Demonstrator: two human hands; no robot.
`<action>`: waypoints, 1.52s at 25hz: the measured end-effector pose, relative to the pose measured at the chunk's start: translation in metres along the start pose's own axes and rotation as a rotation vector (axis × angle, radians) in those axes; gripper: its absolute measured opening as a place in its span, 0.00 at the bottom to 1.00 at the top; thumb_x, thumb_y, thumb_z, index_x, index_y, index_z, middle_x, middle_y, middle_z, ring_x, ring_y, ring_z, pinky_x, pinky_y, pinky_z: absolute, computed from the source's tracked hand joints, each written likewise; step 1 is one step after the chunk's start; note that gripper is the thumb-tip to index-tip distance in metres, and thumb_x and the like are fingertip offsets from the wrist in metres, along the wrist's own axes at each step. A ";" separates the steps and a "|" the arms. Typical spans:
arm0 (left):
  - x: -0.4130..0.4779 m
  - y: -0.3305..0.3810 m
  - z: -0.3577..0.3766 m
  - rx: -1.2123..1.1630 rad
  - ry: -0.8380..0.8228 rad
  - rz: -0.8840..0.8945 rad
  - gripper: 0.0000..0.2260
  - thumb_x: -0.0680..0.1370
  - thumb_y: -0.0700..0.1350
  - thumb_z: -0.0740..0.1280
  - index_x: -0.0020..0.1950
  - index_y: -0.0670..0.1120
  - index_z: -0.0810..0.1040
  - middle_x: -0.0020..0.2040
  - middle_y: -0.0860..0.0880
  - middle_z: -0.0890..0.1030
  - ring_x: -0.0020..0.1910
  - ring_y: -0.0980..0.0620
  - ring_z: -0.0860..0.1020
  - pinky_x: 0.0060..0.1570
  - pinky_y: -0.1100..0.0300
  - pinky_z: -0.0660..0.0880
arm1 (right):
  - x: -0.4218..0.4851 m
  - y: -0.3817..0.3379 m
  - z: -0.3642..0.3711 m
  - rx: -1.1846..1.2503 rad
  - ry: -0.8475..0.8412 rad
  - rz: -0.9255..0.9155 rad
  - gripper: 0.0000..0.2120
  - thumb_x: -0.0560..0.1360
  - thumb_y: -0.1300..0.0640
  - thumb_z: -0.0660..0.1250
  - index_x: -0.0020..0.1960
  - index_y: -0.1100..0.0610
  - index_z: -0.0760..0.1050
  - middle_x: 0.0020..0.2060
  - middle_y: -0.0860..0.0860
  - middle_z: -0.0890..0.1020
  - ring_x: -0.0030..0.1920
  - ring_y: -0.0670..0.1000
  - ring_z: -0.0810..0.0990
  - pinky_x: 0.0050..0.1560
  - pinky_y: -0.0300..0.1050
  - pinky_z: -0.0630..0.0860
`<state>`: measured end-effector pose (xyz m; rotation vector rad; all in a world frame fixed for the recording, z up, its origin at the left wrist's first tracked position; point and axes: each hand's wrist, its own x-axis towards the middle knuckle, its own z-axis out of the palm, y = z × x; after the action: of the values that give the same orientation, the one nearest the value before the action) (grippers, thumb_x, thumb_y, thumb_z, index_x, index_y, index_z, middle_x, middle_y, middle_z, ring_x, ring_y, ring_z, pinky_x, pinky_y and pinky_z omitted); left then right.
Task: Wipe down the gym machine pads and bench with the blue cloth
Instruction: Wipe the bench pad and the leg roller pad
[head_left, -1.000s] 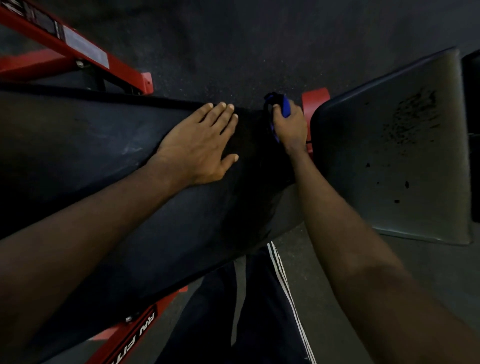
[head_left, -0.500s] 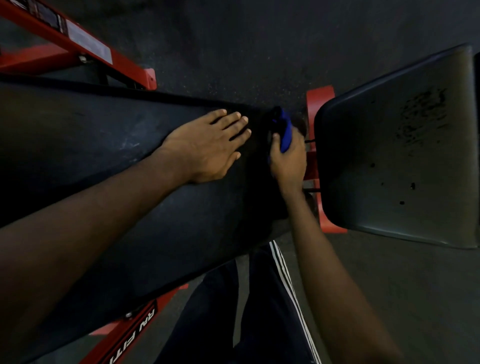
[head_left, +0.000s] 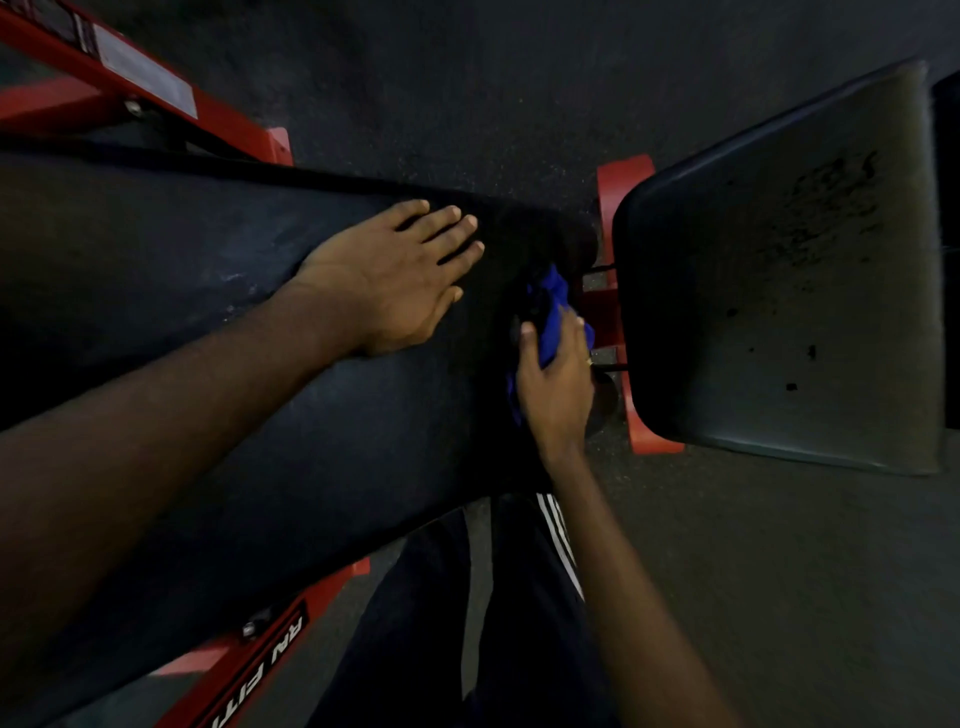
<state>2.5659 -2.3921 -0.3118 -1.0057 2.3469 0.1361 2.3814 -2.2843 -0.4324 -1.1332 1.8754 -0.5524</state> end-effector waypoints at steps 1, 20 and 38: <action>0.001 0.000 -0.001 -0.001 -0.003 -0.004 0.27 0.83 0.54 0.40 0.81 0.46 0.46 0.81 0.44 0.47 0.80 0.47 0.47 0.78 0.49 0.47 | -0.008 -0.006 -0.001 0.004 0.000 -0.054 0.25 0.81 0.46 0.61 0.75 0.53 0.67 0.75 0.51 0.70 0.77 0.52 0.64 0.73 0.46 0.62; 0.003 0.002 0.001 0.016 0.009 -0.013 0.27 0.83 0.54 0.41 0.81 0.45 0.48 0.81 0.44 0.49 0.80 0.46 0.50 0.78 0.48 0.49 | 0.163 -0.047 0.000 -0.012 -0.132 -0.111 0.19 0.77 0.38 0.64 0.62 0.47 0.79 0.51 0.48 0.83 0.53 0.50 0.82 0.54 0.47 0.77; 0.005 0.002 0.000 0.018 -0.021 -0.001 0.28 0.82 0.55 0.39 0.81 0.46 0.45 0.81 0.45 0.47 0.80 0.47 0.47 0.78 0.48 0.48 | -0.049 0.022 -0.004 0.070 0.008 0.016 0.22 0.81 0.47 0.61 0.74 0.50 0.68 0.72 0.48 0.72 0.76 0.50 0.65 0.71 0.44 0.65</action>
<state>2.5615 -2.3939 -0.3151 -0.9926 2.3240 0.1244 2.3785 -2.2308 -0.4243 -1.0710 1.8564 -0.6093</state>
